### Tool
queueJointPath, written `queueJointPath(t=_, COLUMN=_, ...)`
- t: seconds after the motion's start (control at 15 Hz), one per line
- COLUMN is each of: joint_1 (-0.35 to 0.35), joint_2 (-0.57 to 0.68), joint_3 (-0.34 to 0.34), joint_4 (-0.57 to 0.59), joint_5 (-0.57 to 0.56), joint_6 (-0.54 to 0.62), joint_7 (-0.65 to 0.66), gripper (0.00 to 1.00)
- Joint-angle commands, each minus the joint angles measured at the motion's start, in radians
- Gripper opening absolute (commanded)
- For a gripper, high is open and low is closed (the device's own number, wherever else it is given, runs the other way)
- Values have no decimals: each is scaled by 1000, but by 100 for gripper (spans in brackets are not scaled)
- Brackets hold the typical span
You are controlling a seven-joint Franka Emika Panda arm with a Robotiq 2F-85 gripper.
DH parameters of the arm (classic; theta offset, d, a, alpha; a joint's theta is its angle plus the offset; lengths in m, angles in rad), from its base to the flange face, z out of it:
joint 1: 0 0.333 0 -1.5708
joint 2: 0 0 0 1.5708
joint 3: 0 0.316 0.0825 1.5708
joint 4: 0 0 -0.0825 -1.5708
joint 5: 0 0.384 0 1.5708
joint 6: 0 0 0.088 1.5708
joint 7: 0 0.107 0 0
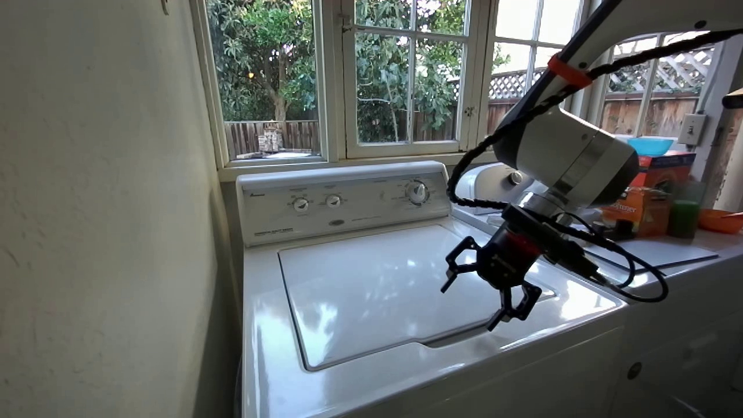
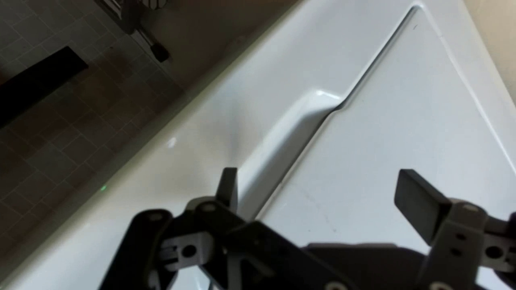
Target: Open the washing machine on the left.
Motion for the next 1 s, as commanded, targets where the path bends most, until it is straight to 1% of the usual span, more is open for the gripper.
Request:
queueJointPath(t=0.0, joint_1=1, joint_2=16, joint_3=16, joint_4=0, joint_5=113, joint_6=17, joint_7=-39, gripper=100)
queueJointPath(t=0.27, joint_1=1, joint_2=52, joint_3=28, joint_4=-1, joint_5=213, joint_6=47, joint_7=-110, gripper=100)
queueJointPath(t=0.73, joint_1=4, joint_2=106, joint_3=49, joint_4=2, joint_5=448, joint_6=114, joint_7=-315, gripper=100)
queueJointPath(t=0.87, joint_1=2, joint_2=104, joint_3=52, joint_4=5, joint_5=507, joint_6=111, joint_7=-360, gripper=100)
queueJointPath(t=0.93, joint_1=1, joint_2=96, joint_3=51, joint_4=5, joint_5=519, joint_6=106, joint_7=-361, gripper=100)
